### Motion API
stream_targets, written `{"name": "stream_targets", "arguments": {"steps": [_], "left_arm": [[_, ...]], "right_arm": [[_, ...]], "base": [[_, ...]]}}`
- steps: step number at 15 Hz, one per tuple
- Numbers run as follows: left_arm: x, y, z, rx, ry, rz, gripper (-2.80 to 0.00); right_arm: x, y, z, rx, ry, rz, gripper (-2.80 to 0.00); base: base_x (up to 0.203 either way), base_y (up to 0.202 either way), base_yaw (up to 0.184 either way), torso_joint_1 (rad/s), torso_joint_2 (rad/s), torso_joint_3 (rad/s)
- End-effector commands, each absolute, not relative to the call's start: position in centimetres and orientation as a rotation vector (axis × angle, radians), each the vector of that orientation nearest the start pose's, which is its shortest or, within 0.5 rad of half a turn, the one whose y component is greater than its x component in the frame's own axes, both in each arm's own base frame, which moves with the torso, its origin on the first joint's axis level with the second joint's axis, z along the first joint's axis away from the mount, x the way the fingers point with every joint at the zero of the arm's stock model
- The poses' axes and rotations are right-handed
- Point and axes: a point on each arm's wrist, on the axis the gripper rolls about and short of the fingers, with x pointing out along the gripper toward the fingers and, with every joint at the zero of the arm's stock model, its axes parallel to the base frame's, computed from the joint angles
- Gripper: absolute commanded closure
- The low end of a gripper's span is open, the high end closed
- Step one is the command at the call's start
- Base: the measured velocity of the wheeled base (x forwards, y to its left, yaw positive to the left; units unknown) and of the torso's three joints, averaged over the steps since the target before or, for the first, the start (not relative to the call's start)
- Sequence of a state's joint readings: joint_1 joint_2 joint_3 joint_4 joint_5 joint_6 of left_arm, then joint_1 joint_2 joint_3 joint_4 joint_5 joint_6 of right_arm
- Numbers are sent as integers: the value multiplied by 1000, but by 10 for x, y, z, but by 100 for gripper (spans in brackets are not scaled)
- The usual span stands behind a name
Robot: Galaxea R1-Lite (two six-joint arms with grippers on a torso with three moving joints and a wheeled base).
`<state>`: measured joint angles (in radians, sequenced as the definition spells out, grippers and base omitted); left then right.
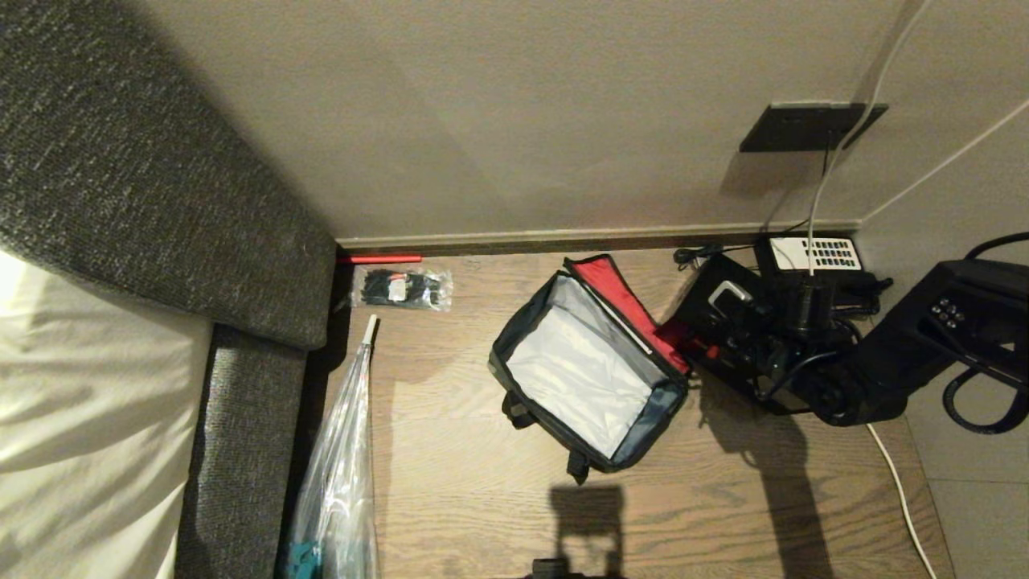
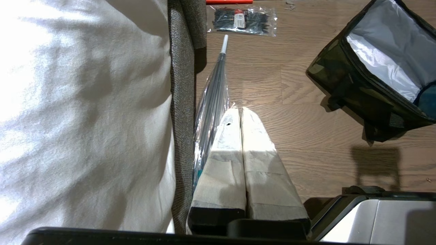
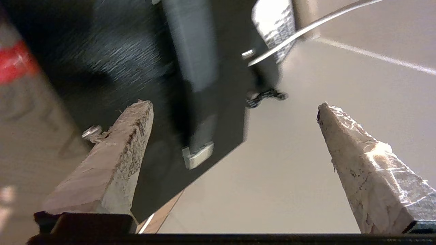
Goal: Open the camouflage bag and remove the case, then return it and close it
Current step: Grip the handle again
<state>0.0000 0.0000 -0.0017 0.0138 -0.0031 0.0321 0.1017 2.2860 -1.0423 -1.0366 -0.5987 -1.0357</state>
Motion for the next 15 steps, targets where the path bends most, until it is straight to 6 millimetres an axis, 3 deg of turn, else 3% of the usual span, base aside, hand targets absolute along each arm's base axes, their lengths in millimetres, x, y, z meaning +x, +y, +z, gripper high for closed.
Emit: {"name": "stream_targets", "arguments": {"steps": [1,10,15], "left_arm": [[-23,0,74,32,12,-3,0],[-23,0,75,32,14,-2,0],[-23,0,74,32,12,-3,0]], "right_arm": [[424,25,47,-1096,477,-346,-280],[468,-8,38,-1080,427,-470,-280],[472,-14,31,-1088,441,-480,-280]], "base": [[0,0,0,0,0,0],[0,0,0,0,0,0],[0,0,0,0,0,0]]}}
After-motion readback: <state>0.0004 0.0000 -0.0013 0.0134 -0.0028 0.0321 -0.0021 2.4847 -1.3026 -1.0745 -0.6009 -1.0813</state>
